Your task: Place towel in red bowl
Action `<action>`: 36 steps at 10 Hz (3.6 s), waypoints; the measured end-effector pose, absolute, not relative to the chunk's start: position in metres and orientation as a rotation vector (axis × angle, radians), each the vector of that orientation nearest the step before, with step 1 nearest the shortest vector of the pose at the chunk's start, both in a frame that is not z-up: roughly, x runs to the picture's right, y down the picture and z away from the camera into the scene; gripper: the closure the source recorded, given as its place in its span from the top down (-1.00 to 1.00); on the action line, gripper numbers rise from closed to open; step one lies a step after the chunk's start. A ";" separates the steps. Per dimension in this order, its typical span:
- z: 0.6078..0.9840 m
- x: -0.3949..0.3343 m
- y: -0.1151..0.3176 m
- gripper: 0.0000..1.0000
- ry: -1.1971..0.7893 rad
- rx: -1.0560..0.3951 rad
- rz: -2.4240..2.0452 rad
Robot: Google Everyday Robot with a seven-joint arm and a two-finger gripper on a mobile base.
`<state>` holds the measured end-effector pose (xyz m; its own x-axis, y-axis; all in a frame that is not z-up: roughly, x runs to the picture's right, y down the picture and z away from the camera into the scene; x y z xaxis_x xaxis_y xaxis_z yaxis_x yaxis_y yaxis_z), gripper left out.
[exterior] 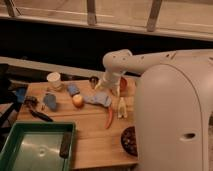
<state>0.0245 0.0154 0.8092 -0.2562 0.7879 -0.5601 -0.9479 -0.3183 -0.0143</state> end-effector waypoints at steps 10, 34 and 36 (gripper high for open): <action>0.902 -0.006 0.048 0.57 0.451 -0.834 1.840; 0.756 0.090 -0.148 -1.00 0.054 -0.555 2.097; 0.757 0.102 -0.149 -1.00 0.067 -0.550 2.144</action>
